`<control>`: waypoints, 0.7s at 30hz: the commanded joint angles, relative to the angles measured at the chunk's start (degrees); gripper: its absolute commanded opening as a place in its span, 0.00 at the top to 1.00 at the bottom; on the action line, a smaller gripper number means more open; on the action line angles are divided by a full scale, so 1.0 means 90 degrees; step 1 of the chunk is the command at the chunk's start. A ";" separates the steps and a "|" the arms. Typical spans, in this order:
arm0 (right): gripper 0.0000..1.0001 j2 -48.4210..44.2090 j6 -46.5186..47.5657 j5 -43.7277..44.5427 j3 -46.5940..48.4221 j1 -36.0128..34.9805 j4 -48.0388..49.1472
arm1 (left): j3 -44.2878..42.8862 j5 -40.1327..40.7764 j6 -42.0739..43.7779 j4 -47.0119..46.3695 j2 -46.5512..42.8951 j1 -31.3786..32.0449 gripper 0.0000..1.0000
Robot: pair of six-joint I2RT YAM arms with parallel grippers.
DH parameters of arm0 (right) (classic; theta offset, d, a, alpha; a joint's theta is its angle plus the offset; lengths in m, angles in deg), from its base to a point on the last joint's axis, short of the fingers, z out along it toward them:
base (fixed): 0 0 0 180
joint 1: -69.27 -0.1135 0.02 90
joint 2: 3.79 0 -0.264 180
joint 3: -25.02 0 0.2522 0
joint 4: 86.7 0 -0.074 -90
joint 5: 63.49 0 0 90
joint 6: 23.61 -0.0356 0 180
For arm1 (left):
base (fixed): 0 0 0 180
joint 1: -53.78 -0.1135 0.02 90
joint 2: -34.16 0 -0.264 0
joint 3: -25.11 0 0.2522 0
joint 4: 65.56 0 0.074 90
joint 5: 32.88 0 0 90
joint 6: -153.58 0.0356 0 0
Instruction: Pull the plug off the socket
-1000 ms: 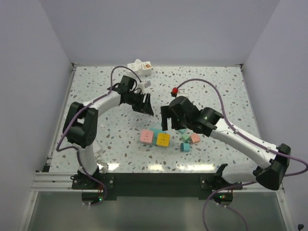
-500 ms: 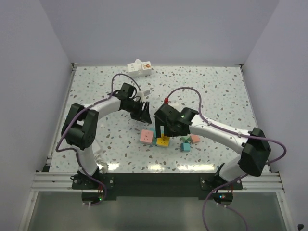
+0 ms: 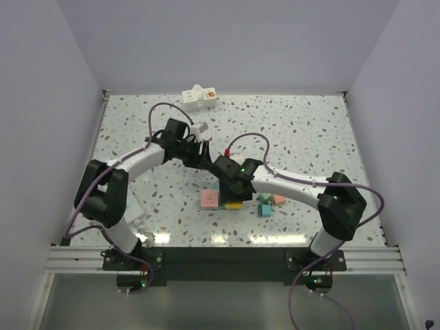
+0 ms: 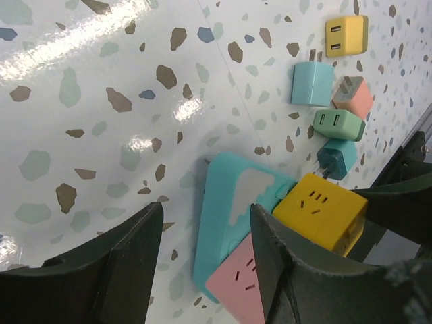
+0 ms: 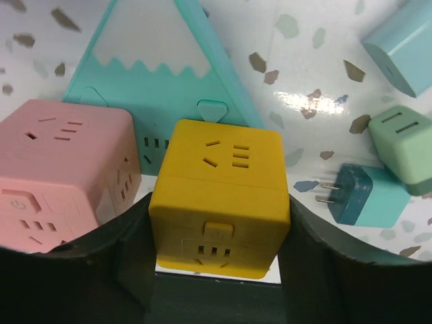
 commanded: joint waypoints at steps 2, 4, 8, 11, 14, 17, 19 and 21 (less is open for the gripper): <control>0.75 -0.0083 0.0490 -0.0147 -0.0036 -0.0005 0.0459 | 0.0077 -0.0518 0.0118 -0.0412 0.0324 0.0017 0.41; 1.00 -0.0152 0.1222 -0.0372 0.0013 -0.0005 0.0742 | 0.0057 -0.0665 0.0226 -0.0413 0.0441 0.0036 0.41; 1.00 -0.0435 0.1781 -0.0227 0.0023 0.0083 0.0889 | 0.0155 -0.1065 0.0255 -0.0627 0.0451 0.0105 0.40; 1.00 -0.0475 0.1917 -0.0430 0.0023 0.0336 0.0967 | 0.0495 -0.1250 0.0313 -0.0812 0.0441 0.0173 0.39; 1.00 -0.0474 0.1937 -0.0529 0.0013 0.0425 0.1035 | 0.0895 -0.1232 0.0372 -0.0939 0.0461 0.0193 0.38; 1.00 -0.0533 0.1869 -0.0529 -0.0006 0.0512 0.1055 | 0.1257 -0.1056 0.0324 -0.1163 0.0393 0.0193 0.37; 1.00 -0.0553 0.1850 -0.0675 -0.0036 0.0552 0.1163 | 0.1686 -0.0987 0.0080 -0.1465 0.0247 0.0193 0.36; 1.00 -0.0553 0.1850 -0.0850 -0.0055 0.0552 0.1241 | 0.2153 -0.1123 -0.0512 -0.2361 0.0129 0.0193 0.35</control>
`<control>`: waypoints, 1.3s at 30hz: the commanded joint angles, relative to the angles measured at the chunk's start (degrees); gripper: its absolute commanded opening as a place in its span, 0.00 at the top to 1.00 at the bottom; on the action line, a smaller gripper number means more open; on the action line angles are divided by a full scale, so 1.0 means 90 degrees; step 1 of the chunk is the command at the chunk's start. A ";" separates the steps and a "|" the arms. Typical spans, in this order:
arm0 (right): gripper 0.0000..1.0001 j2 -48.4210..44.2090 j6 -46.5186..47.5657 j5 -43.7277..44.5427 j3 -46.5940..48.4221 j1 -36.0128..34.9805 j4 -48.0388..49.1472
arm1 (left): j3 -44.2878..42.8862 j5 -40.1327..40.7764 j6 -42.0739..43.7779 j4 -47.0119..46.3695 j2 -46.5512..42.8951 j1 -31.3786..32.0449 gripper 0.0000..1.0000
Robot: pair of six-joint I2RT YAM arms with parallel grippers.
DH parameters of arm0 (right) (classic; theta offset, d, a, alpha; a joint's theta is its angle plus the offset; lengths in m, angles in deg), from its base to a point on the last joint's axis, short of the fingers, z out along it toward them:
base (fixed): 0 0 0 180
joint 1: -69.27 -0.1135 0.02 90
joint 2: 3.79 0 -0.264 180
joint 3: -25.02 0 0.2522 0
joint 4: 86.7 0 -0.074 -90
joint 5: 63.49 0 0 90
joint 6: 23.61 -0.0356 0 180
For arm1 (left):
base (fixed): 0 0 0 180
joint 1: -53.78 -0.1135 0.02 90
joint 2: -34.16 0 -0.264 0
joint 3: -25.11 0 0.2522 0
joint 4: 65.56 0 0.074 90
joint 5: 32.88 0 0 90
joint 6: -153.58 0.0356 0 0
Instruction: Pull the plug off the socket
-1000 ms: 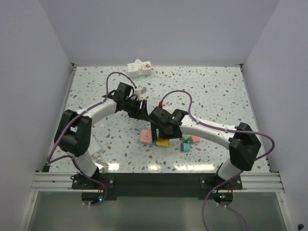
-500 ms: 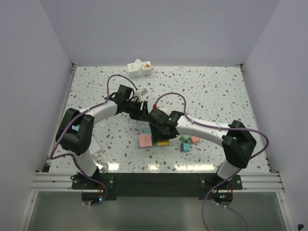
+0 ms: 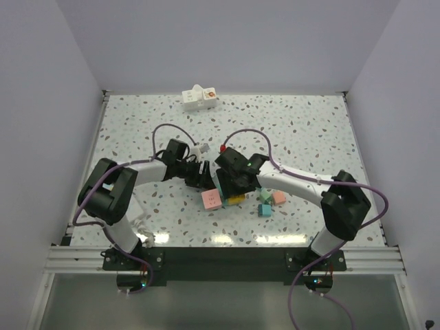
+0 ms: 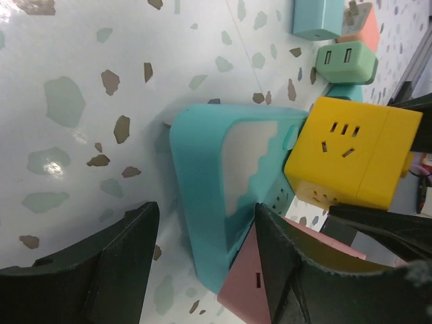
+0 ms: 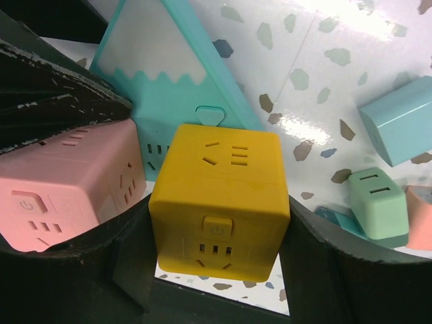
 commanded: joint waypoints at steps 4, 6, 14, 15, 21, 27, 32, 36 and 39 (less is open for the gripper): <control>1.00 -0.0370 -0.0077 -0.0629 -0.0078 0.0051 0.0848 | 0.1302 -0.0292 -0.1796 -0.2814 -0.0467 0.0180 0.34; 1.00 -0.0409 -0.0164 -0.0708 -0.0165 0.0042 0.1014 | 0.1556 -0.0302 -0.2431 -0.3791 -0.0506 0.0298 0.33; 1.00 -0.0331 -0.0340 -0.0503 -0.0010 0.0061 0.1142 | 0.1478 -0.0575 -0.2628 -0.4213 -0.0057 0.0826 0.49; 1.00 -0.0312 -0.0350 -0.0513 0.0039 0.0081 0.1152 | 0.1575 -0.0536 -0.2657 -0.4262 -0.0086 0.0826 0.55; 1.00 -0.0282 -0.0360 -0.0571 0.0146 0.0129 0.1113 | 0.1635 -0.0303 -0.2658 -0.4185 -0.0174 0.0806 1.00; 1.00 -0.0926 -0.0389 -0.0581 0.0449 0.0276 0.0402 | 0.1654 0.0798 -0.2297 -0.3317 -0.0301 0.0572 1.00; 1.00 -0.1444 -0.0360 -0.0707 0.0615 0.0481 -0.0225 | 0.1645 0.1300 -0.1878 -0.2799 -0.0350 0.0114 1.00; 1.00 -0.1445 -0.0234 -0.0932 0.0800 0.0657 -0.0809 | 0.1567 0.1310 -0.1720 -0.2681 -0.0194 -0.0063 1.00; 1.00 -0.1425 -0.0077 -0.1049 0.0928 0.0793 -0.0919 | 0.1499 0.1300 -0.1720 -0.2671 -0.0155 -0.0063 1.00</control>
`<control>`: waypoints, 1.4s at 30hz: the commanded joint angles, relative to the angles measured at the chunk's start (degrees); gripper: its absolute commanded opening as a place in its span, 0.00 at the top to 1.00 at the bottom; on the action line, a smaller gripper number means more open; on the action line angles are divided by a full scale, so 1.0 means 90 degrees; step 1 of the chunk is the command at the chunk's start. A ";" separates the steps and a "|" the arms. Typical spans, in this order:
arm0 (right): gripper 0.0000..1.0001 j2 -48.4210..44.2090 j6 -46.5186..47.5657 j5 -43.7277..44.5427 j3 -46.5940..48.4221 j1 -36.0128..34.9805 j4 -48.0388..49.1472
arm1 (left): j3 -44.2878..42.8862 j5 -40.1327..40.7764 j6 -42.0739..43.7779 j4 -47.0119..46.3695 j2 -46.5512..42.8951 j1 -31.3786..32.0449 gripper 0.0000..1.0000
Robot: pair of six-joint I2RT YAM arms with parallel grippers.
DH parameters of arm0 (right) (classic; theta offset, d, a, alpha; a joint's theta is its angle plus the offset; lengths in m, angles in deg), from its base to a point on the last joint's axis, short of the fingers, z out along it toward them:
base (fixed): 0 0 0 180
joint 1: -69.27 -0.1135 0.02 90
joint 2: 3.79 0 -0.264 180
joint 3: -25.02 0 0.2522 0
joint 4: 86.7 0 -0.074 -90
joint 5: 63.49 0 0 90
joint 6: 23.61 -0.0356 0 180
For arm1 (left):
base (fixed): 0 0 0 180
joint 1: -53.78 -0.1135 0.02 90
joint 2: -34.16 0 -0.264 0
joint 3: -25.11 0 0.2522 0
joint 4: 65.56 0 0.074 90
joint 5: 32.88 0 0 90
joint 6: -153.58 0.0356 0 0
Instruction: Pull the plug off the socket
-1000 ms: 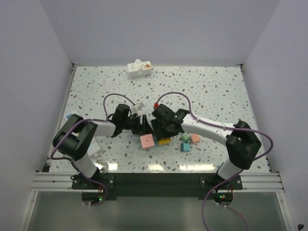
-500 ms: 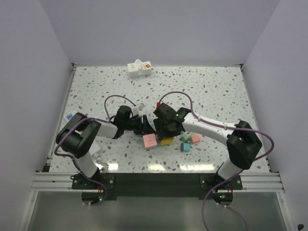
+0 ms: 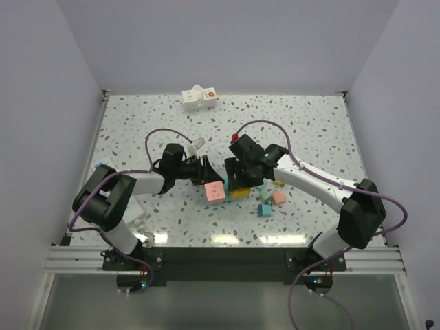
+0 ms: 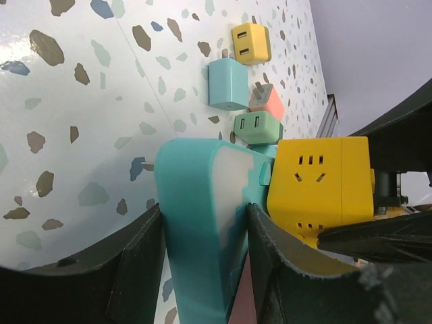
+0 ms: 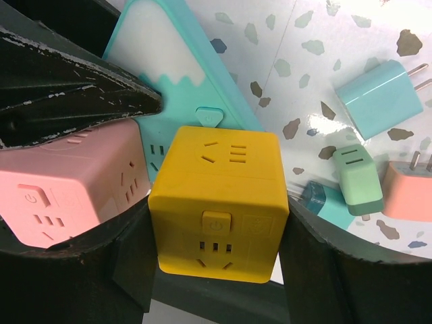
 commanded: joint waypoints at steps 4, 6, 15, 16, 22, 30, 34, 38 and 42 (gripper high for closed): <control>1.00 -0.0439 0.0254 -0.1207 0.0994 0.0413 -0.0384 | 0.0039 0.1305 0.0861 0.1132 0.0265 -0.0243 1.00; 1.00 -0.0253 0.0586 -0.1919 0.1402 0.0539 -0.0637 | -0.0088 0.1383 0.0959 0.1259 0.0158 -0.0252 1.00; 1.00 -0.0595 0.0724 -0.2049 0.2001 0.1156 -0.0853 | -0.0382 0.1598 0.1184 0.1787 -0.0146 -0.0252 1.00; 1.00 -0.0565 0.0685 -0.1963 0.1943 0.1156 -0.0824 | -0.0430 0.1589 0.1184 0.1826 -0.0126 -0.0252 1.00; 1.00 0.0323 0.0723 -0.1941 0.0908 0.0609 0.0033 | -0.0567 0.1442 0.1037 0.1729 -0.0087 -0.0233 1.00; 1.00 -0.0252 0.1143 -0.1834 0.1970 0.1193 -0.0890 | -0.0480 0.1920 0.1301 0.2061 -0.0321 -0.0262 1.00; 1.00 -0.0623 0.1339 -0.2107 0.2294 0.1546 -0.1331 | -0.0294 0.1940 0.1330 0.2051 -0.0467 -0.0360 1.00; 1.00 -0.0623 0.1310 -0.2401 0.2255 0.1673 -0.1342 | -0.0313 0.1921 0.1379 0.2090 -0.0506 -0.0418 1.00; 1.00 -0.0740 0.1300 -0.2343 0.2634 0.1780 -0.1312 | -0.0362 0.1930 0.1467 0.2294 -0.0555 -0.0418 1.00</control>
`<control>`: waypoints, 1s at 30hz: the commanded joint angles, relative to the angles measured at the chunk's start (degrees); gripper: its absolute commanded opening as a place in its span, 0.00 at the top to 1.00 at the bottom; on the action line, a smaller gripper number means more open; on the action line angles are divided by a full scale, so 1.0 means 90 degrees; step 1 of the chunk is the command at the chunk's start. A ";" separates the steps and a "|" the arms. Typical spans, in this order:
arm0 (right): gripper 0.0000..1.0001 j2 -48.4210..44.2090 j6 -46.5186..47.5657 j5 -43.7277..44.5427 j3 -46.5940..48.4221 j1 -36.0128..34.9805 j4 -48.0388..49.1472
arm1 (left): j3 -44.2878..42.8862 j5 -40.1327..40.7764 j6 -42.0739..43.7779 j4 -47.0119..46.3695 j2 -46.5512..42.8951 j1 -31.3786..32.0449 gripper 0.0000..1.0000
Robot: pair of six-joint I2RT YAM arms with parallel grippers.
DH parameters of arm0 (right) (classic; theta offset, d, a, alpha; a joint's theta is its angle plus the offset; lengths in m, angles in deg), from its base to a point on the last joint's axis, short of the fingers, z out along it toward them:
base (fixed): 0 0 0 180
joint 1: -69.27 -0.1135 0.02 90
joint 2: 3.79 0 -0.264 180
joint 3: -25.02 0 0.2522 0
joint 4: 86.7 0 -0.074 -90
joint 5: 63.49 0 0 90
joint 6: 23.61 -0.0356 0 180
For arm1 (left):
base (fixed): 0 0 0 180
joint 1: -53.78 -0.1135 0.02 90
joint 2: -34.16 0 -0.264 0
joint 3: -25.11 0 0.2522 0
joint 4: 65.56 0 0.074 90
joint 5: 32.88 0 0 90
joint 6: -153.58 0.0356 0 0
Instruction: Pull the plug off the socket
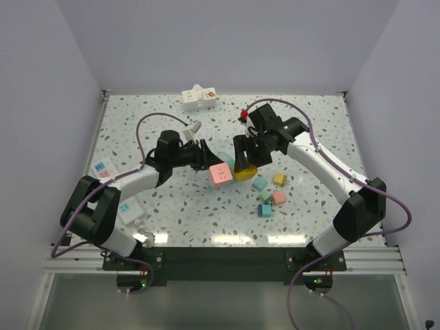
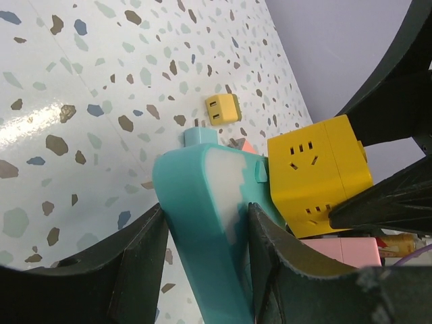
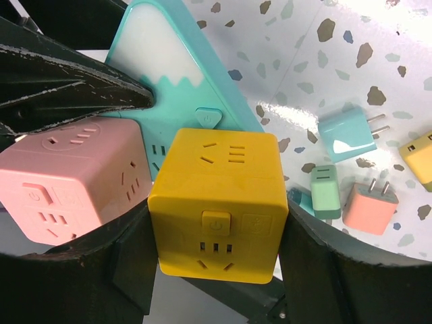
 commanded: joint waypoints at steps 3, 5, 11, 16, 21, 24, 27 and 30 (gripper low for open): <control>1.00 -0.0957 -0.0101 -0.0487 0.1131 0.0345 -0.0152 | 0.0388 0.1413 0.1297 0.1487 0.0260 -0.0331 1.00; 1.00 -0.0918 -0.0188 -0.0613 0.0499 0.0229 0.0306 | 0.0339 0.1355 0.1180 0.1458 0.0212 -0.0341 1.00; 1.00 -0.0634 -0.0568 0.0166 -0.1026 -0.0678 0.1975 | -0.0256 0.1013 0.0536 0.1213 0.0221 -0.0272 1.00; 1.00 -0.1032 -0.0979 0.0821 -0.1720 -0.0758 0.2992 | -0.0520 0.1042 0.0369 0.1155 0.0397 -0.0282 1.00; 1.00 -0.2361 -0.1145 0.1456 -0.2599 -0.0739 0.3784 | -0.0091 0.1042 0.0330 0.0999 0.0416 -0.0487 1.00; 1.00 -0.2598 -0.1165 0.1340 -0.2903 -0.0612 0.3698 | 0.0085 0.1032 0.0320 0.0921 0.0407 -0.0546 1.00; 1.00 -0.2033 -0.0865 0.0268 -0.2358 -0.0349 0.2733 | 0.0134 0.0984 0.0379 0.0881 0.0377 -0.0556 1.00; 1.00 -0.1017 -0.0289 -0.0456 -0.0556 -0.0056 0.0492 | 0.0173 0.0983 0.0476 0.0930 0.0319 -0.0556 1.00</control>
